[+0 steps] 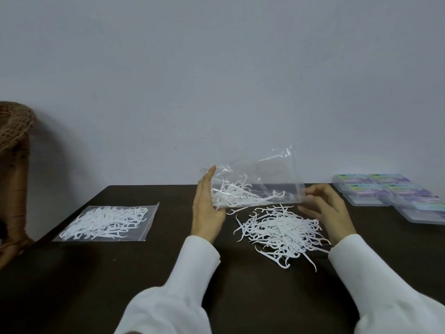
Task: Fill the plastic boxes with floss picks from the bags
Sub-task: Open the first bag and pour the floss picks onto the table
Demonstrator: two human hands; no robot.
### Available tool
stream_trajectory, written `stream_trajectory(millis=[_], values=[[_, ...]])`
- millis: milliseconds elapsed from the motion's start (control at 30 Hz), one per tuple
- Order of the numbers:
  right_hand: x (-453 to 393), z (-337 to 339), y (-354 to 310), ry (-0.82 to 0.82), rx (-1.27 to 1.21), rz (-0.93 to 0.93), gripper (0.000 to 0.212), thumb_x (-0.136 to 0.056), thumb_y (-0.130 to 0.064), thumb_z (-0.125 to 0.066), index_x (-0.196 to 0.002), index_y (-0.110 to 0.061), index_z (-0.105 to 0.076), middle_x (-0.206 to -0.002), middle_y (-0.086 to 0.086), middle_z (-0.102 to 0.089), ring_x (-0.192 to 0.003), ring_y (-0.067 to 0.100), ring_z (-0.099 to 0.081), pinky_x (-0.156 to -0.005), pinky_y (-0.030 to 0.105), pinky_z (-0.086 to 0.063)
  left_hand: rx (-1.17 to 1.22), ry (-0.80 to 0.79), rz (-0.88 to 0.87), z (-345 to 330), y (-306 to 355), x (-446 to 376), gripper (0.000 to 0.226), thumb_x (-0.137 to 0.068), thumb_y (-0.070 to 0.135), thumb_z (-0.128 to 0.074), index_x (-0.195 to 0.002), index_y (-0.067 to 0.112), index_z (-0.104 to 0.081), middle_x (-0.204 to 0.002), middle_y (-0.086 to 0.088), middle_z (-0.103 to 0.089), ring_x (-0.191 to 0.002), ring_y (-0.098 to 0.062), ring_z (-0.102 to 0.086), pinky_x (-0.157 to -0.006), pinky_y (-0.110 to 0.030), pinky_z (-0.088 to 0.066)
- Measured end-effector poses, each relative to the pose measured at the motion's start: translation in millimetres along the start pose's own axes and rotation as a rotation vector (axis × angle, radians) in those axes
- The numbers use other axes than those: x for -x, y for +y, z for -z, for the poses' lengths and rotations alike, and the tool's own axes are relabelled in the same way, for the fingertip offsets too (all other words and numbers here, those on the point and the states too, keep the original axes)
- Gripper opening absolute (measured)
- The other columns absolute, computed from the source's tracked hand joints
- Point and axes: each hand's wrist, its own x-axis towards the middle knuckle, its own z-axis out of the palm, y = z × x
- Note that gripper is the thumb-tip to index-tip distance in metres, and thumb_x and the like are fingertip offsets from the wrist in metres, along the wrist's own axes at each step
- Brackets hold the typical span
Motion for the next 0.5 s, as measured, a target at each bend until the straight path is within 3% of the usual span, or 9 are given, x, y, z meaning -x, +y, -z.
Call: stream_trajectory(millis=[67,167,267,333,433,500], values=[[-1,-2,-3,-0.032,-0.141,-0.101,0.014,-0.094,-0.006,-0.045,-0.086,-0.016,-0.051,-0.104,0.006,-0.062,-0.093,0.028,-0.063,-0.069,0.031,-0.059,-0.012,-0.024,-0.028,1,3,0,0.102,-0.068,-0.028,-0.052,-0.138,0.042,-0.029,-0.139,0.016,-0.036,-0.129,0.000,-0.031,-0.089,0.003,-0.032],[0,-4,0,-0.110,-0.092,-0.135,0.011,-0.094,-0.012,-0.046,-0.092,-0.014,-0.056,-0.114,0.004,-0.061,-0.103,0.028,-0.061,-0.066,0.032,-0.059,-0.048,-0.067,-0.068,2,6,0,0.108,-0.066,-0.029,-0.050,-0.138,0.046,-0.025,-0.137,0.022,-0.033,-0.132,-0.004,-0.034,-0.089,0.000,-0.038],[-1,-5,4,-0.192,-0.074,-0.167,0.014,-0.088,-0.021,-0.052,-0.097,-0.018,-0.063,-0.120,0.004,-0.060,-0.109,0.025,-0.057,-0.066,0.032,-0.059,-0.085,-0.109,-0.112,3,12,1,0.114,-0.065,-0.031,-0.048,-0.139,0.050,-0.017,-0.141,0.025,-0.027,-0.132,0.003,-0.026,-0.094,0.006,-0.024],[0,-5,5,-0.280,-0.079,-0.233,0.033,-0.071,-0.034,-0.067,-0.102,-0.024,-0.063,-0.125,0.007,-0.057,-0.102,0.024,-0.059,-0.063,0.029,-0.057,-0.093,-0.125,-0.135,4,16,2,0.112,-0.065,-0.031,-0.044,-0.142,0.046,-0.017,-0.145,0.023,-0.025,-0.130,0.009,-0.021,-0.097,0.006,-0.017],[0,-6,8,-0.351,-0.094,-0.303,0.083,-0.029,-0.053,-0.089,-0.104,-0.026,-0.064,-0.118,0.007,-0.061,-0.098,0.026,-0.062,-0.062,0.030,-0.056,-0.097,-0.114,-0.162,6,19,4,0.107,-0.066,-0.030,-0.040,-0.144,0.041,-0.019,-0.147,0.023,-0.023,-0.130,0.015,-0.015,-0.101,0.005,-0.013],[1,-7,8,-0.353,-0.113,-0.330,0.085,-0.028,-0.045,-0.092,-0.105,-0.026,-0.064,-0.118,0.010,-0.060,-0.103,0.028,-0.060,-0.061,0.031,-0.056,-0.109,-0.119,-0.176,7,19,5,0.105,-0.068,-0.029,-0.041,-0.144,0.039,-0.019,-0.146,0.024,-0.022,-0.127,0.018,-0.016,-0.096,0.008,-0.016]])
